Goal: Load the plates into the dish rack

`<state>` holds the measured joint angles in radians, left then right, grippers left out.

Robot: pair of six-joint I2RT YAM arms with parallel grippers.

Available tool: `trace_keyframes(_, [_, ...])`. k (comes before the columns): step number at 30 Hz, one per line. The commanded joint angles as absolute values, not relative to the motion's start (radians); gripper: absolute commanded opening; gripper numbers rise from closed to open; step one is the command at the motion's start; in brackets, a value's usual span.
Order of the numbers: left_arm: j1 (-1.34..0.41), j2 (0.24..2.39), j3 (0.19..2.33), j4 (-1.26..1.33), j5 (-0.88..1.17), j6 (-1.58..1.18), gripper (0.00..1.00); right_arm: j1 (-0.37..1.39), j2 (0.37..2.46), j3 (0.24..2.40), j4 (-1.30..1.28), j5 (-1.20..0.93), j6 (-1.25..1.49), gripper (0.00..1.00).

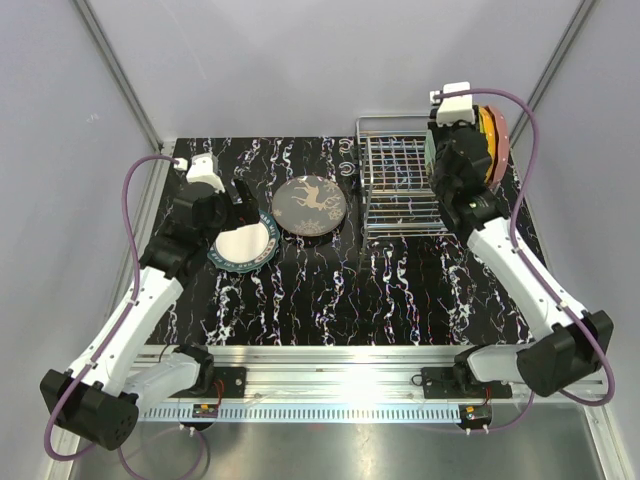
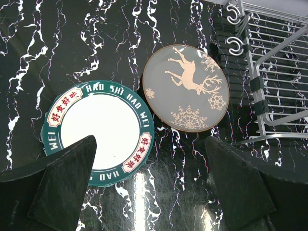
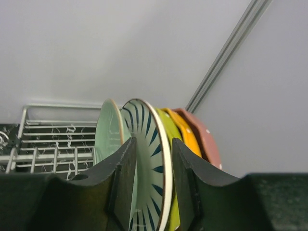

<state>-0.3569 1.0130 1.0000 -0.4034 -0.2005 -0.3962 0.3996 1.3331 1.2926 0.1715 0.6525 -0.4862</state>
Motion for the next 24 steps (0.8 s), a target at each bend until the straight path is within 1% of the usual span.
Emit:
trace_keyframes(1, [-0.357,1.017,1.046,-0.374,-0.187,-0.39,0.99,0.393,1.264,1.376,0.154,0.635,-0.433,0.43])
trace_keyframes(5, [-0.357,1.022,1.046,-0.373,-0.186,-0.385,0.99,0.394,1.214,1.407,0.071,0.604,-0.355,0.47])
trace_keyframes(9, [-0.357,1.034,1.052,-0.379,-0.183,-0.376,0.99,0.393,1.154,1.431,-0.066,0.537,-0.214,0.51])
trace_keyframes(13, [-0.357,1.061,1.058,-0.383,-0.167,-0.367,0.99,0.394,1.06,1.398,-0.141,0.485,-0.106,0.53])
trace_keyframes(15, [-0.356,1.083,1.065,-0.393,-0.163,-0.362,0.99,0.391,1.023,1.347,-0.146,0.468,-0.069,0.53])
trace_keyframes(16, [-0.357,1.091,1.071,-0.402,-0.163,-0.362,0.99,0.393,0.994,1.33,-0.144,0.469,-0.06,0.52])
trace_keyframes(18, [-0.357,1.11,1.077,-0.408,-0.158,-0.359,0.99,0.393,0.971,1.299,-0.169,0.463,-0.029,0.45])
trace_keyframes(20, [-0.357,1.123,1.08,-0.411,-0.146,-0.351,0.99,0.393,0.933,1.264,-0.187,0.442,-0.006,0.4])
trace_keyframes(21, [-0.357,1.138,1.081,-0.411,-0.143,-0.35,0.99,0.393,0.916,1.247,-0.193,0.433,0.03,0.36])
trace_keyframes(24, [-0.357,1.181,1.092,-0.428,-0.132,-0.338,0.99,0.393,0.851,1.189,-0.215,0.396,0.073,0.33])
